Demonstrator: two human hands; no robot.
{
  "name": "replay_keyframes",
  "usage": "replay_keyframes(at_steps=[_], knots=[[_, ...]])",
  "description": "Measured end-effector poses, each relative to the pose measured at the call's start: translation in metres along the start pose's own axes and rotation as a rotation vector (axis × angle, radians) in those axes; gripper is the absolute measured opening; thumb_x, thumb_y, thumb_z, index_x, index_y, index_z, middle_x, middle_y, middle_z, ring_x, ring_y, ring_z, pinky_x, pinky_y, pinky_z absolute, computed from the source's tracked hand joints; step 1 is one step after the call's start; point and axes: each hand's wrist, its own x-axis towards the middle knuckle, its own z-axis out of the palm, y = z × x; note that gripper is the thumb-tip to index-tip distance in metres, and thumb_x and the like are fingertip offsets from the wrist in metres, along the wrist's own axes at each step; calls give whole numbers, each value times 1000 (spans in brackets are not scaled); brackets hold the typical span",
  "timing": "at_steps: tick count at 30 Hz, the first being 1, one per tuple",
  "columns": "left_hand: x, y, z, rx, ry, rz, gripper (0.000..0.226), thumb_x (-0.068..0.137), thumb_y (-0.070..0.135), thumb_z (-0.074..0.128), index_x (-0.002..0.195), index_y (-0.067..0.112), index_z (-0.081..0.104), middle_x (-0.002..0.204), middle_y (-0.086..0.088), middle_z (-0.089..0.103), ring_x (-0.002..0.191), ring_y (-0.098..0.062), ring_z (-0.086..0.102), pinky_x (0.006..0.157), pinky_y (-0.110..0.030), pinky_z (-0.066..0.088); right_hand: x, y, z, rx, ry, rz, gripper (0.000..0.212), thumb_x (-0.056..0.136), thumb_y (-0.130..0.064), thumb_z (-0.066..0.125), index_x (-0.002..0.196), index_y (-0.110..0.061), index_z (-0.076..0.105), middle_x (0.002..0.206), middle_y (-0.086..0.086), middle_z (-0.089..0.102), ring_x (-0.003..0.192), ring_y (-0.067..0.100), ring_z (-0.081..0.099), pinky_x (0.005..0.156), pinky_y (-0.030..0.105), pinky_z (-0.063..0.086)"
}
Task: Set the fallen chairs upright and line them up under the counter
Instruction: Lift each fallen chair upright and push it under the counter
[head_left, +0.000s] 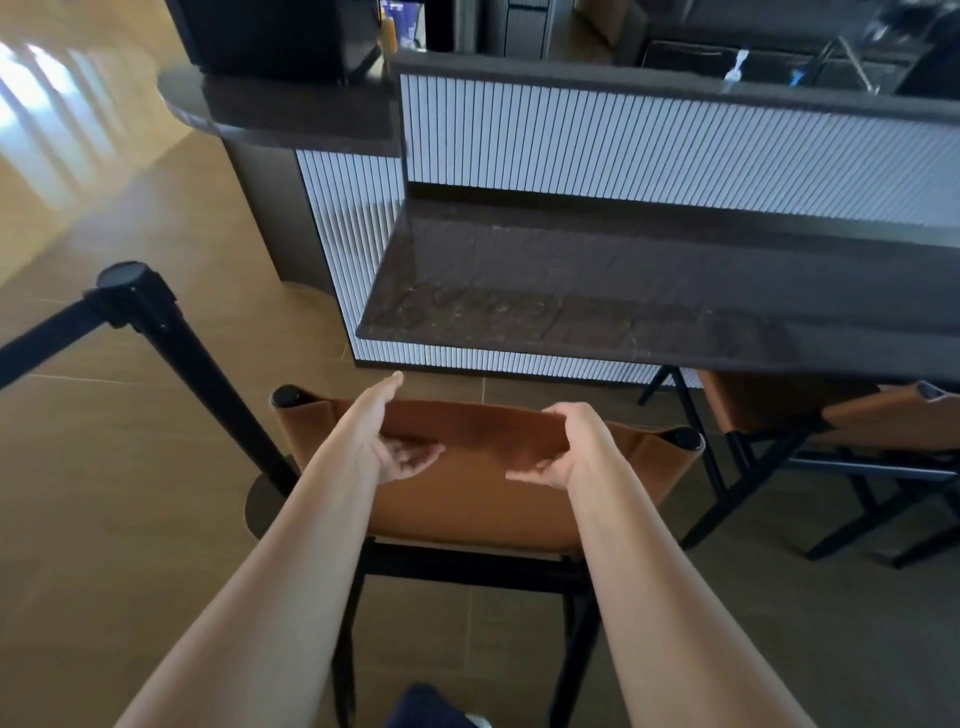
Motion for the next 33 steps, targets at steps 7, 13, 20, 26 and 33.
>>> replay_keyframes(at_steps=[7,13,20,26,33], knots=[[18,36,39,87,1,45,70,81,32,73,134,10,33,117,-33,51,99,-48,58,76,-57,53,20,-32,26,194,-25,-92,40,89,4,43,129,2,41,139,36,34,133,60,27,88,67,49],[40,62,58,45,-82,129,8,85,1,50,93,-1,49,93,-21,61,89,-38,64,70,-53,55,37,-58,41,239,-34,-169,25,88,10,42,112,5,43,112,35,45,119,57,44,83,58,55],[51,83,78,3,-175,188,6,85,-4,45,87,0,50,101,-22,54,103,-45,60,88,-57,51,54,-87,56,239,-57,-219,29,88,7,44,116,9,46,114,36,47,91,52,52,67,53,57],[55,94,82,20,-192,159,6,86,-3,44,87,1,48,108,-24,53,114,-45,56,92,-57,49,62,-95,59,241,-71,-207,36,86,7,45,122,11,44,120,39,44,94,55,51,69,55,56],[53,96,73,104,-180,176,12,87,-5,43,95,-10,50,100,-38,54,90,-53,61,70,-51,57,57,-89,50,263,-117,-192,16,87,10,46,103,7,50,105,33,48,105,56,54,64,56,56]])
